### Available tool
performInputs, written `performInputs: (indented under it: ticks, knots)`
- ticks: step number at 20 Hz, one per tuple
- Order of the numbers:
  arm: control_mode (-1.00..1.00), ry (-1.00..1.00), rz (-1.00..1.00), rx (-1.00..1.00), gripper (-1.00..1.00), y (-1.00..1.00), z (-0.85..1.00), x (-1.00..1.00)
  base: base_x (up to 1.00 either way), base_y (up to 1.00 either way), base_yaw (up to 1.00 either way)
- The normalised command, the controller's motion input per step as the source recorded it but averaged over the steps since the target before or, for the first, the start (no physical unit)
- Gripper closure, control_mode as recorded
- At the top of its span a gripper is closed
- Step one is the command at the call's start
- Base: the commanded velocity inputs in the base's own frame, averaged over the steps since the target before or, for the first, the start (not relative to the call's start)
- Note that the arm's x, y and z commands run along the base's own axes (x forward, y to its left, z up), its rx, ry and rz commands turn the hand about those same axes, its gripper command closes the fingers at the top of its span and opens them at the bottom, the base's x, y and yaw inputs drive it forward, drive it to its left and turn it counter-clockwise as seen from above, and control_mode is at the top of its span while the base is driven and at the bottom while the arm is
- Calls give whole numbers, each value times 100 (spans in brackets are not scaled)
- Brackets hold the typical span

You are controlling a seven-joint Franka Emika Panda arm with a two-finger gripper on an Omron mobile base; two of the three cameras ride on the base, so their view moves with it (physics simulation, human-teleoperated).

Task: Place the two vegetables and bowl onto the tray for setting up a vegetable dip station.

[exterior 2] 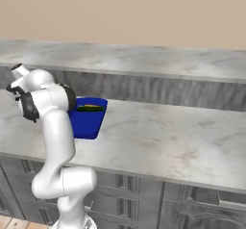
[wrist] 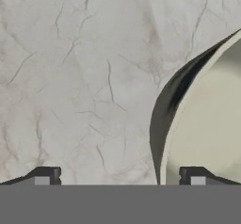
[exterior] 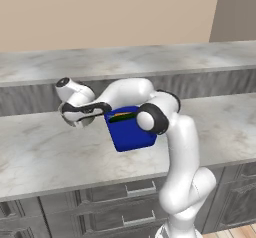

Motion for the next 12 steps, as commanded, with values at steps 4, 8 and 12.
performInputs:
  ticks: [4,8,12]
  knots:
    - [-100,0,0,0,-100,-1,-22,4,0,0,0]
    - [-100,0,0,0,-100,0,-13,17,0,0,0]
    - [-100,0,0,0,-100,0,0,25,0,0,0]
